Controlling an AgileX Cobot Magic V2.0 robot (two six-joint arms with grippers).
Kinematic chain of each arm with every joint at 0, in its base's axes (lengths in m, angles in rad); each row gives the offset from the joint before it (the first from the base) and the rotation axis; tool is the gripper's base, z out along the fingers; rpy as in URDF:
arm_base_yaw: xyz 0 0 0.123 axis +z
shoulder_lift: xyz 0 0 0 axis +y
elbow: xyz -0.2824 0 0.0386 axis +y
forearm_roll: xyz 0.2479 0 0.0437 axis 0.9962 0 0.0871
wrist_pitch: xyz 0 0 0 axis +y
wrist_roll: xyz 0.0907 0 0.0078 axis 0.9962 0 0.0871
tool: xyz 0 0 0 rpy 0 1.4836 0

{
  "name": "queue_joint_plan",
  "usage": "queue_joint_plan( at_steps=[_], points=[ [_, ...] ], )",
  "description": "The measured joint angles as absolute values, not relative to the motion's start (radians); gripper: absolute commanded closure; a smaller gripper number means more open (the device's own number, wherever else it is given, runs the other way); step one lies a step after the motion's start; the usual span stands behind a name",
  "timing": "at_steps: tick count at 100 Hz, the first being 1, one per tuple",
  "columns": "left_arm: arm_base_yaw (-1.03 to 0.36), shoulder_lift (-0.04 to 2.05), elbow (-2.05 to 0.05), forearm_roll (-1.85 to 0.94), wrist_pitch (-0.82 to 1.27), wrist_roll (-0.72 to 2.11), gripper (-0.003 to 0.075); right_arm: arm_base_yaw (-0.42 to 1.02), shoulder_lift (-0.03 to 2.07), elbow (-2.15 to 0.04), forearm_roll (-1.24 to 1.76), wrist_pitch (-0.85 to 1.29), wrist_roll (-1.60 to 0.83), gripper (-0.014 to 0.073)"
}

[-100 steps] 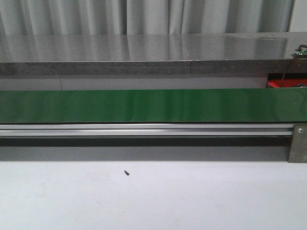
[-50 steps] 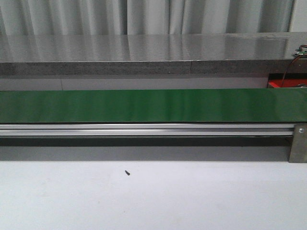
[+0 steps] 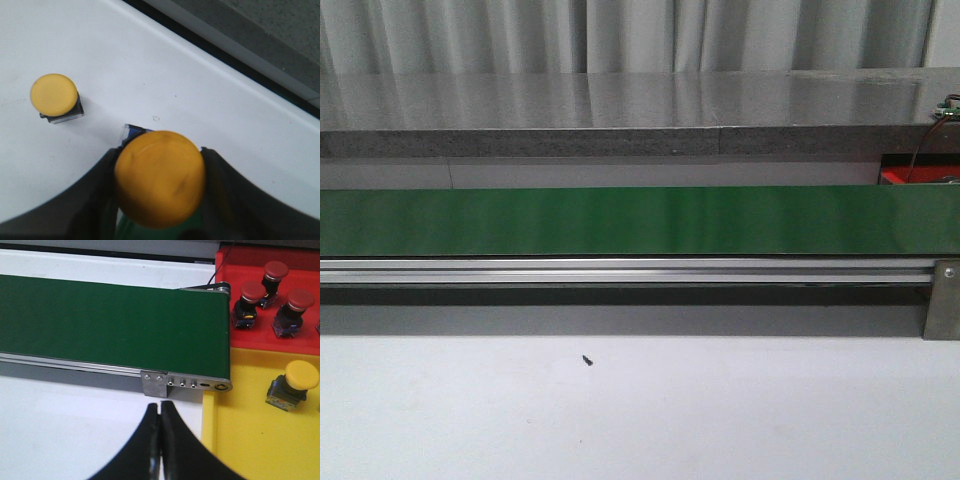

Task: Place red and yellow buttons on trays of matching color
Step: 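Carry the yellow button onto the conveyor start and release it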

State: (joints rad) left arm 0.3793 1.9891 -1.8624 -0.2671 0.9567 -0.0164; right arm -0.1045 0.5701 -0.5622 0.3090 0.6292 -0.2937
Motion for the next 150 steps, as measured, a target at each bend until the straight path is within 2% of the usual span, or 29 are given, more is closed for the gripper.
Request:
queue_joint_plan(
  at_steps=[43, 67, 74, 91, 98, 120, 150],
  points=[
    [0.262, 1.736, -1.445, -0.265, 0.838, 0.036, 0.0561, -0.105, 0.57, -0.562, 0.309, 0.629, -0.294, 0.0614],
    [0.251, 1.721, -1.339, -0.266, 0.816, 0.042, 0.0556, -0.105, 0.57, -0.562, 0.309, 0.629, -0.294, 0.0614],
    [0.251, 1.721, -1.339, -0.266, 0.809, 0.047, 0.0512, -0.105, 0.57, -0.562, 0.309, 0.629, -0.294, 0.0614],
    [0.251, 1.721, -1.339, -0.265, 0.792, 0.072, 0.0259, -0.105, 0.57, -0.562, 0.309, 0.629, -0.294, 0.0614],
    [0.251, 1.721, -1.339, -0.265, 0.79, 0.076, 0.0203, -0.105, 0.57, -0.562, 0.309, 0.629, -0.294, 0.0614],
    [0.251, 1.715, -1.342, -0.274, 0.796, 0.078, 0.0197, -0.105, 0.57, -0.562, 0.309, 0.629, -0.294, 0.0614],
    [0.288, 1.586, -1.346, -0.299, 0.742, 0.078, 0.0197, -0.105, 0.57, -0.562, 0.309, 0.629, -0.294, 0.0614]
  ],
)
